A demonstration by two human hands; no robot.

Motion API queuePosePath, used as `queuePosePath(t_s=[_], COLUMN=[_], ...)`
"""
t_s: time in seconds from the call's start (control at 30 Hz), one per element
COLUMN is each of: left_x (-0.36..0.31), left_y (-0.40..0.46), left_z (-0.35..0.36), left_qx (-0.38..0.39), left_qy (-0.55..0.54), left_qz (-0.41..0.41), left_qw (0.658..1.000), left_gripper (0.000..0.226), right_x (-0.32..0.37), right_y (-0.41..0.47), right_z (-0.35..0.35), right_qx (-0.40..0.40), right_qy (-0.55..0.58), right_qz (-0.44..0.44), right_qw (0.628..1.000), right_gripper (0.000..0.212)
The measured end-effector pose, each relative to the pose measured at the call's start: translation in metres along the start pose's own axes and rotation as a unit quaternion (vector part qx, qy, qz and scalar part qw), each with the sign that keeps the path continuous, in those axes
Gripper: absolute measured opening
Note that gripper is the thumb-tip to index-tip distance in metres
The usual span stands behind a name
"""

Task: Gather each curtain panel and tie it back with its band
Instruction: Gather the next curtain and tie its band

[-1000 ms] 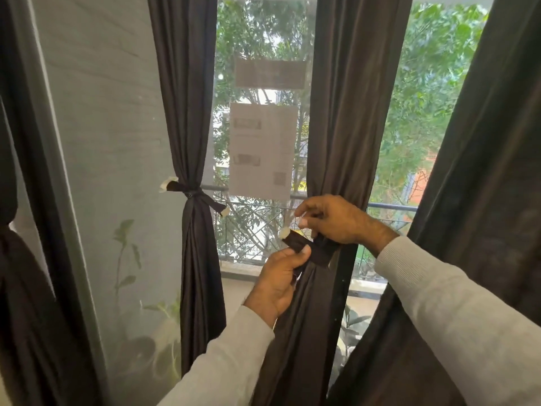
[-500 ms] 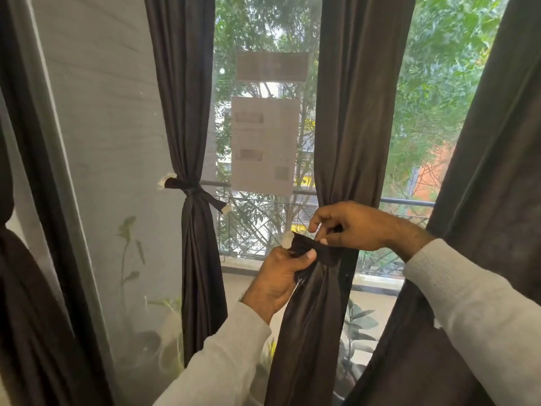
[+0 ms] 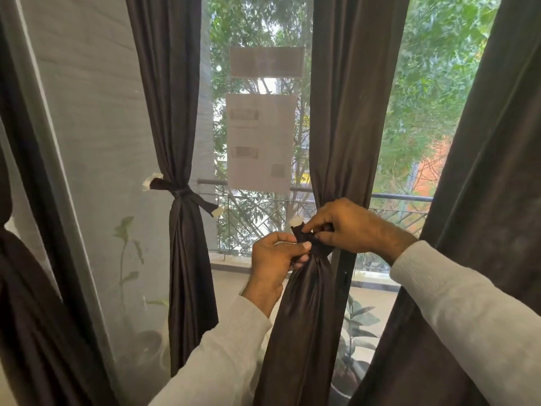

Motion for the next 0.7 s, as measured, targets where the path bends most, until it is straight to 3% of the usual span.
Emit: queuePosePath(t_s=[0.13,0.27,0.47,0.7], left_x=[0.002,0.005,-0.004,-0.016], left_y=[0.002,0.005,0.006,0.012], left_z=[-0.002,-0.006,-0.009,-0.006], left_qx=[-0.002,-0.017,-0.046,-0.095], left_qy=[0.017,0.035,0.072,0.243], left_qz=[0.003,0.001,0.039,0.13], left_qw=[1.0,0.999,0.996,0.957], left_gripper=[0.022,0.015,0.025,0.022], right_x=[0.006,0.01,0.01,0.006], right_y=[0.008,0.015,0.029,0.041], right_z=[0.005,0.008,0.015,0.012], right_qx=[0.045,0.056,0.107,0.087], right_qy=[-0.053,-0.049,-0.146,-0.142], right_qz=[-0.003,-0.001,0.017,0.041], right_qw=[0.998,0.997,0.983,0.985], right_gripper=[0.026,0.043,0.024,0.019])
Point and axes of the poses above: each hand's wrist, its own y-axis towards the middle knuckle, its own z-axis out of the palm, x = y × z, the point moved 6 cm from there along y, towards the middle knuckle, and after that the axes turned 10 degrees about y, right-handed, at the moved point
